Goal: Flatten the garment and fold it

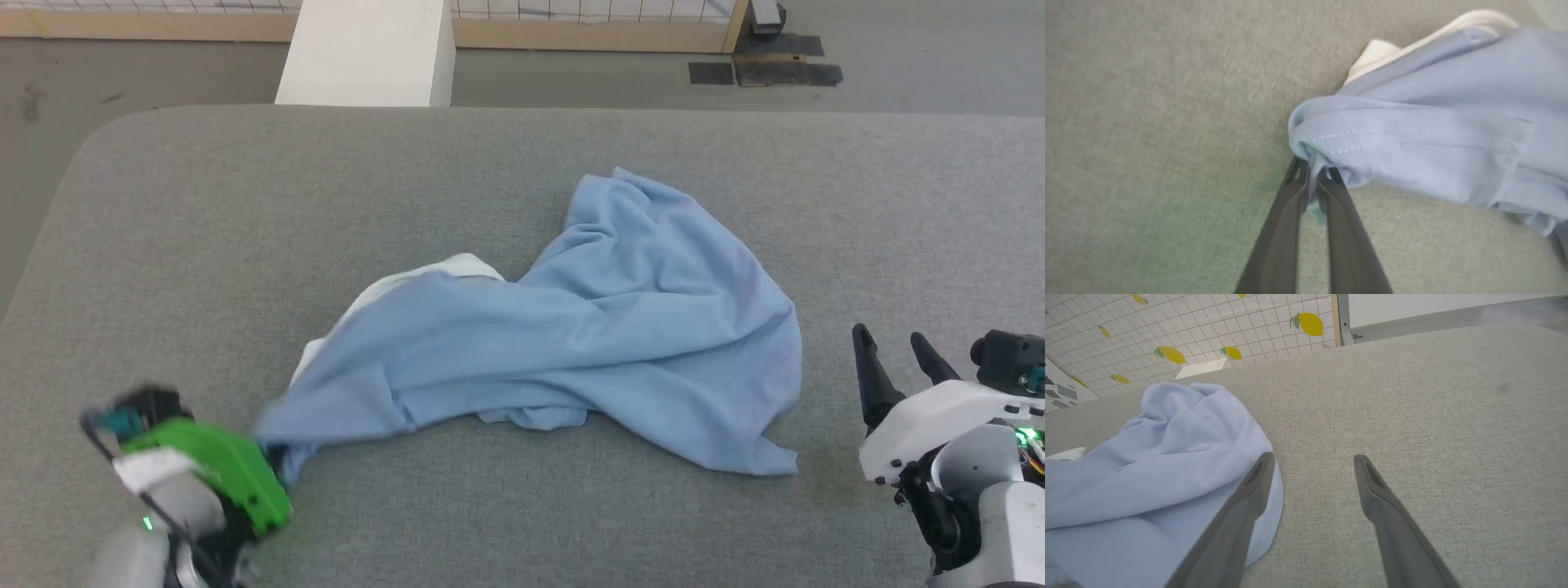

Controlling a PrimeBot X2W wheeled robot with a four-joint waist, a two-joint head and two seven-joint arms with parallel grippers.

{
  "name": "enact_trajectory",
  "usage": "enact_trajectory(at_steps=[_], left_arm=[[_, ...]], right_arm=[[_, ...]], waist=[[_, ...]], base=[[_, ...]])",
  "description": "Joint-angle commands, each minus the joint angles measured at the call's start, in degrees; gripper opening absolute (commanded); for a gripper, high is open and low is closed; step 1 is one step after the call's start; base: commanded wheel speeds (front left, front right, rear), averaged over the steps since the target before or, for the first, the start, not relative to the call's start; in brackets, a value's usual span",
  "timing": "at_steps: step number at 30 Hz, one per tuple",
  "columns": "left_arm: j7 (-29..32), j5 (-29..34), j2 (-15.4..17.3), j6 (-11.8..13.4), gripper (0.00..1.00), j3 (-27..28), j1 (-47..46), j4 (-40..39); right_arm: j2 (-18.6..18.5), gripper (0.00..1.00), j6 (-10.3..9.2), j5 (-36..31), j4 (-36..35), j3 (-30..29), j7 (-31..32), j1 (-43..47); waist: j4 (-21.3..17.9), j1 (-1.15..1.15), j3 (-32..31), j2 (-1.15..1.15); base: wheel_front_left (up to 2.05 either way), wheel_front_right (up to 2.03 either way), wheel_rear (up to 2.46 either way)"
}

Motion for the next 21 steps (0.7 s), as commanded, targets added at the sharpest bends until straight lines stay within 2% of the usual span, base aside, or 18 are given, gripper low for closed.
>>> enact_trajectory(at_steps=[1,4,5,6,7,8,9,10,16,21], left_arm=[[0.2,-1.0,-0.8,0.2,0.00,0.4,1.7,0.8],[-0.5,-3.0,-2.3,-0.2,0.00,1.1,3.6,2.7],[-1.1,-3.3,-2.6,-0.4,0.05,1.5,3.7,2.9],[-2.0,-3.6,-2.8,-0.7,0.50,1.8,3.6,2.9],[-3.3,-3.8,-2.9,-1.2,1.00,2.3,3.1,2.3],[-4.7,-3.9,-2.8,-1.7,1.00,3.0,2.6,1.6],[-9.6,-3.4,-2.1,-3.3,1.00,4.8,1.3,-1.6],[-12.0,-2.6,-1.6,-3.9,1.00,5.4,1.1,-3.2],[-28.0,4.1,-0.2,-5.9,1.00,8.2,3.7,-9.4],[-40.7,10.3,-2.0,-6.6,1.00,7.0,6.1,-9.2]], right_arm=[[0.0,1.00,-0.06,0.1,0.1,0.3,-0.1,-0.4],[0.0,1.00,-0.06,0.2,0.3,0.5,-0.2,-0.6],[0.0,1.00,-0.06,0.2,0.4,0.5,-0.2,-0.7],[0.0,1.00,-0.06,0.2,0.5,0.4,-0.3,-0.7],[0.0,1.00,-0.06,0.1,0.6,0.4,-0.3,-0.7],[0.0,1.00,-0.06,0.1,0.7,0.5,-0.3,-0.7],[0.0,1.00,-0.06,0.2,1.0,0.7,-0.5,-0.7],[0.0,1.00,-0.06,0.2,1.2,0.9,-0.5,-0.7],[0.0,1.00,-0.06,0.6,1.9,1.5,-1.0,-0.8],[0.0,1.00,-0.06,0.6,2.4,1.3,-1.0,-0.4]], waist=[[-0.1,0.00,0.3,0.00],[-0.1,0.00,0.6,0.00],[0.0,0.00,0.6,0.00],[0.1,0.00,0.7,0.00],[0.3,0.00,0.6,0.00],[0.4,0.00,0.6,0.00],[0.7,0.00,0.2,0.00],[0.7,0.00,-0.1,0.00],[0.4,0.00,-0.9,0.00],[0.9,0.00,-0.8,0.00]], base=[[0.00,0.00,0.00],[0.00,0.00,0.00],[0.00,0.00,0.00],[0.00,0.00,0.00],[0.00,0.00,0.00],[0.00,0.00,0.00],[0.00,0.00,0.00],[0.00,0.00,0.00],[0.00,0.00,0.00],[0.00,0.00,0.00]])
